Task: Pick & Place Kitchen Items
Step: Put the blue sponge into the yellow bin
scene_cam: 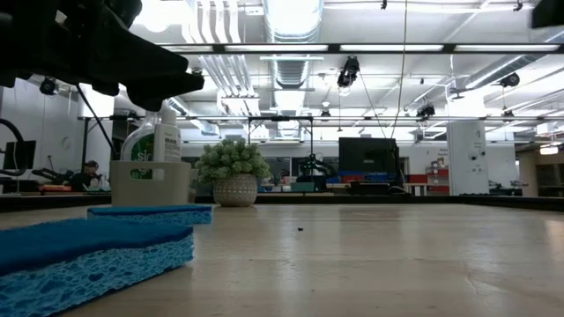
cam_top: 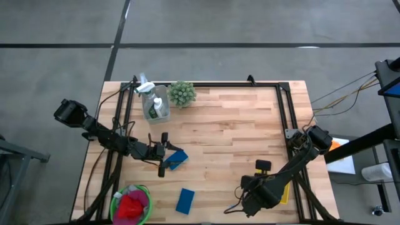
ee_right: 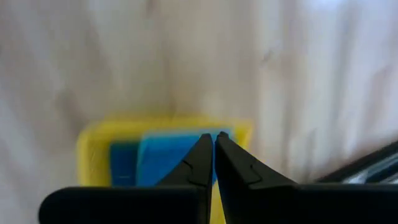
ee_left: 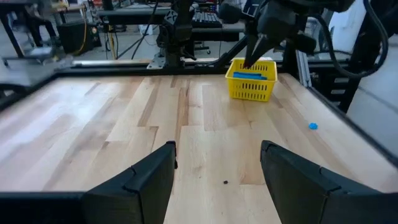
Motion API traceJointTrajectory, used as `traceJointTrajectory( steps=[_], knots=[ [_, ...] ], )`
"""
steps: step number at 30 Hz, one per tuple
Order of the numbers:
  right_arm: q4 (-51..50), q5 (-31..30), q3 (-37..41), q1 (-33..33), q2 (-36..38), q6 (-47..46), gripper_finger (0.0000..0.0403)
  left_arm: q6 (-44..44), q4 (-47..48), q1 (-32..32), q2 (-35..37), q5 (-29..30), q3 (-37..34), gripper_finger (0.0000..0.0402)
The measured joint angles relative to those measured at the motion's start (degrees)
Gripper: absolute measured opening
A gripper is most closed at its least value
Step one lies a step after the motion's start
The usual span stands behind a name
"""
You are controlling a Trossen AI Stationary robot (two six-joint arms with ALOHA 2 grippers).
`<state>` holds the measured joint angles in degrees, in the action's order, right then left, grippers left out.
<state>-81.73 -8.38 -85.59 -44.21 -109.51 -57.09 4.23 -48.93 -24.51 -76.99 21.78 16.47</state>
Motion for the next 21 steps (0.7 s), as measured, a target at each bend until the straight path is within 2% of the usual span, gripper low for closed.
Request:
traceJointTrajectory(
  steps=[5,8,11,15,21],
  knots=[
    [3.86,-21.26,-1.54,-0.63,0.63,0.26,0.0017,9.18,2.51,0.02,0.00,-4.22,0.08,0.0236],
    [11.32,-32.83,-1.50,-1.58,0.94,4.14,0.0017,13.48,9.57,0.00,0.00,-4.93,1.95,0.0236],
    [17.33,-41.77,-1.50,-2.12,0.94,6.96,0.0021,14.99,18.93,-0.02,0.00,-4.92,5.43,0.0236],
    [21.23,-46.15,-1.46,-2.49,1.02,9.76,0.0062,15.81,33.07,-0.02,0.00,-4.92,11.78,0.0236],
    [21.25,-47.28,-1.38,-3.29,1.01,10.62,0.0189,21.76,56.16,0.04,-0.09,-3.79,19.58,0.0236]
  ],
)
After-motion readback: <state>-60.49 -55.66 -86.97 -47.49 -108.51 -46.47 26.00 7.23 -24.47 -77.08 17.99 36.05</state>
